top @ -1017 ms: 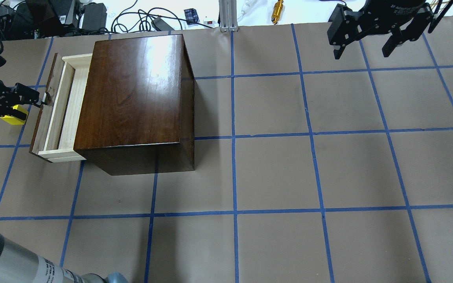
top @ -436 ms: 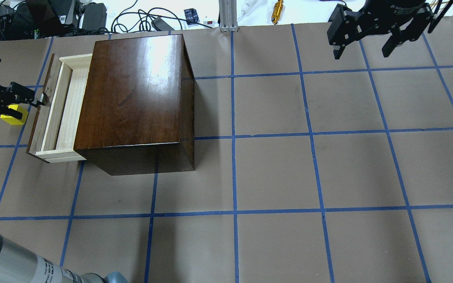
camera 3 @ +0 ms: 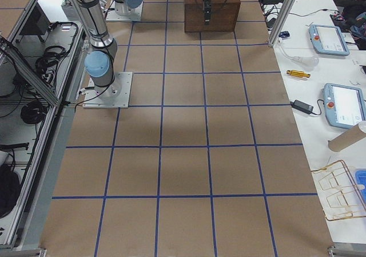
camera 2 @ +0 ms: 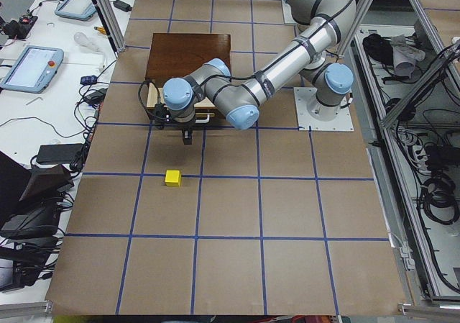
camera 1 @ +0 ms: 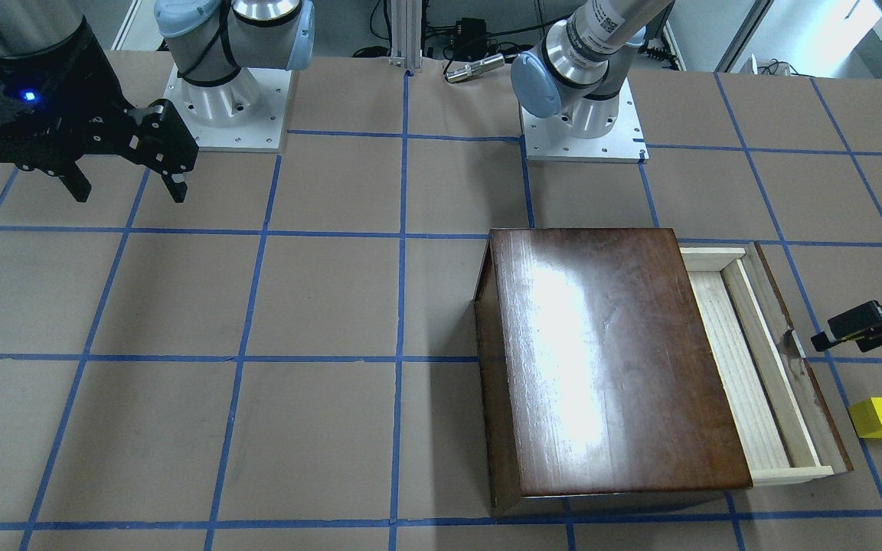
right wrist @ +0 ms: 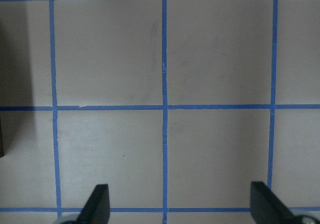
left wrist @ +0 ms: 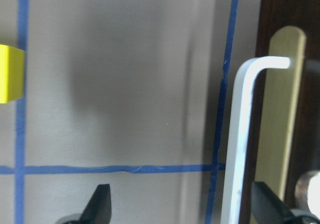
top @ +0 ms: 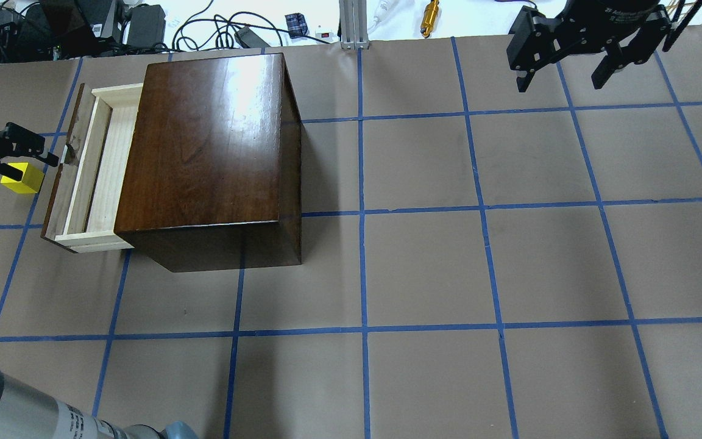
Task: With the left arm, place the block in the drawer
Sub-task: 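Release the handle and move the left gripper above the yellow cube, then lower the left gripper and grasp the yellow cube, then lift the yellow cube and carry it over the open drawer, then lower the cube into the drawer and open the left gripper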
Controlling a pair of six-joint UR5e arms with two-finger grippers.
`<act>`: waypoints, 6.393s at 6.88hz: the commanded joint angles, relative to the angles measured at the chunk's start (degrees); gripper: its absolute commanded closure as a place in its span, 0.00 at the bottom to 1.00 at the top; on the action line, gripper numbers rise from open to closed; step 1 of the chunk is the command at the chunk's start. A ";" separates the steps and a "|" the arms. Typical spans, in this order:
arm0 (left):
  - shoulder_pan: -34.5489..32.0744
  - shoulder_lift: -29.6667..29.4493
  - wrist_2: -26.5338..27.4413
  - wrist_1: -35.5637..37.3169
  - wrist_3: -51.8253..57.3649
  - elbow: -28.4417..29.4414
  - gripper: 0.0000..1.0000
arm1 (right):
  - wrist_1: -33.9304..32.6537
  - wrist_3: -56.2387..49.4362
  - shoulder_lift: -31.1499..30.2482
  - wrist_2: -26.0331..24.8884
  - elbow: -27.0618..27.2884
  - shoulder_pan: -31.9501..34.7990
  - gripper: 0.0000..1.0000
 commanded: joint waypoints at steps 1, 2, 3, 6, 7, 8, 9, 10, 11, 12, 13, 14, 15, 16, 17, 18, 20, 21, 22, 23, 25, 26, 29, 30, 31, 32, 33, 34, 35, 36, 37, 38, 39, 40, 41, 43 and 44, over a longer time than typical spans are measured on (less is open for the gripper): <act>0.30 -0.58 7.80 -0.52 16.48 4.24 0.00 | 0.00 0.00 0.00 -0.03 0.00 0.00 0.00; 0.39 -1.55 8.79 2.18 28.30 4.25 0.00 | 0.00 0.00 -0.09 0.06 0.00 0.00 0.00; 0.39 -2.51 12.19 4.73 34.42 4.17 0.00 | 0.00 0.00 0.00 -0.03 0.00 0.00 0.00; 1.70 -7.51 12.49 9.29 53.65 4.26 0.00 | 0.00 0.00 0.00 0.06 0.00 0.00 0.00; 1.80 -9.10 12.40 12.02 59.99 4.43 0.00 | 0.00 0.00 -0.09 -0.03 0.00 0.00 0.00; 1.89 -10.85 12.05 13.27 67.97 4.78 0.00 | 0.00 0.00 0.00 0.06 0.00 0.00 0.00; 1.89 -12.79 11.70 15.72 73.45 5.83 0.00 | 0.00 0.00 0.00 0.06 0.00 0.00 0.00; 1.80 -15.24 10.39 17.05 79.77 7.14 0.00 | 0.00 0.00 0.00 0.06 0.00 0.00 0.00; 1.80 -16.74 8.73 17.06 83.40 8.20 0.00 | 0.00 0.00 0.00 0.06 0.00 0.00 0.00; 1.89 -17.19 8.62 16.80 84.13 8.21 0.00 | 0.00 0.00 0.00 -0.03 0.00 0.00 0.00; 1.80 -17.81 8.01 16.80 86.92 8.12 0.00 | 0.00 0.00 0.00 0.06 0.00 0.00 0.00; 1.80 -18.51 6.35 17.06 88.95 8.21 0.00 | 0.00 0.00 0.00 0.06 0.00 0.00 0.00; 1.89 -18.87 6.42 17.06 89.32 8.04 0.00 | 0.00 0.00 0.00 0.06 0.00 -0.09 0.00; 1.80 -19.48 6.51 17.41 89.24 8.03 0.00 | 0.00 0.00 -0.09 -0.03 0.00 0.00 0.00; 1.80 -20.09 6.51 18.89 89.24 8.21 0.00 | 0.00 0.00 -0.09 -0.03 0.00 0.00 0.00; 1.80 -20.80 6.60 18.99 89.15 8.21 0.00 | 0.00 0.00 -0.09 0.06 0.00 0.00 0.00; 1.80 -21.59 6.60 20.92 89.15 8.12 0.00 | 0.00 0.00 -0.09 -0.03 0.00 0.00 0.00; 1.80 -21.59 6.60 20.93 89.15 8.04 0.00 | 0.00 0.00 0.00 0.06 0.00 0.00 0.00; 1.89 -21.68 6.43 20.93 89.50 7.95 0.15 | 0.00 0.00 0.00 -0.03 0.00 -0.09 0.00; 1.89 -21.86 6.34 20.93 89.50 7.86 0.29 | 0.00 0.00 0.00 -0.03 0.00 -0.09 0.00; 1.80 -21.86 6.42 20.93 89.59 8.03 0.64 | 0.00 0.00 0.00 0.06 0.00 -0.09 0.00; 1.80 -21.68 6.42 20.84 89.59 8.03 0.78 | 0.00 0.00 -0.09 0.06 0.00 0.00 0.00; 1.80 -18.54 6.69 17.09 89.50 8.56 1.00 | 0.00 0.00 0.00 0.06 0.00 0.00 0.00; 1.19 -15.21 6.60 12.28 89.24 9.17 1.00 | 0.00 0.00 -0.09 0.06 0.00 -0.09 0.00; 0.40 -11.96 6.69 8.23 88.37 9.61 1.00 | 0.00 0.00 -0.09 -0.03 0.00 -0.09 0.00; -0.56 -8.97 6.60 3.05 87.57 9.62 1.00 | 0.00 0.00 0.00 0.06 0.00 0.00 0.00; -1.27 -5.89 6.60 -1.00 83.74 9.62 1.00 | 0.00 0.00 -0.09 -0.03 0.00 0.00 0.00; -3.37 -3.25 6.77 -3.04 81.26 9.44 1.00 | 0.00 0.00 0.00 0.06 0.00 0.00 0.00; -6.34 -0.96 7.12 -4.63 78.80 9.18 1.00 | 0.00 0.00 0.00 0.06 0.00 0.00 0.00; -9.85 0.63 7.30 -5.26 76.69 8.74 1.00 | 0.00 0.09 -0.09 0.06 0.00 0.00 0.00; -13.02 1.51 6.87 -5.78 74.23 7.61 1.00 | 0.00 0.09 -0.09 0.06 0.00 0.00 0.00; -15.32 2.57 6.86 -5.35 72.20 4.72 1.00 | 0.00 0.09 0.00 0.06 0.00 0.00 0.00; -16.64 3.10 6.60 -4.13 69.66 2.52 1.00 | 0.00 0.09 -0.09 0.06 0.00 -0.09 0.00; -17.53 3.02 6.60 -2.73 69.55 0.32 1.00 | 0.00 0.00 0.00 0.06 0.00 -0.09 0.00; -17.54 2.93 6.60 1.03 70.50 -3.01 1.00 | 0.00 0.00 0.00 -0.03 0.00 0.00 0.00; -16.93 3.45 6.86 5.81 72.79 -6.81 1.00 | 0.00 0.00 -0.09 -0.03 0.00 -0.09 0.00; -17.01 3.45 6.86 5.72 73.23 -7.08 1.00 | 0.00 0.00 0.00 0.06 0.00 -0.09 0.00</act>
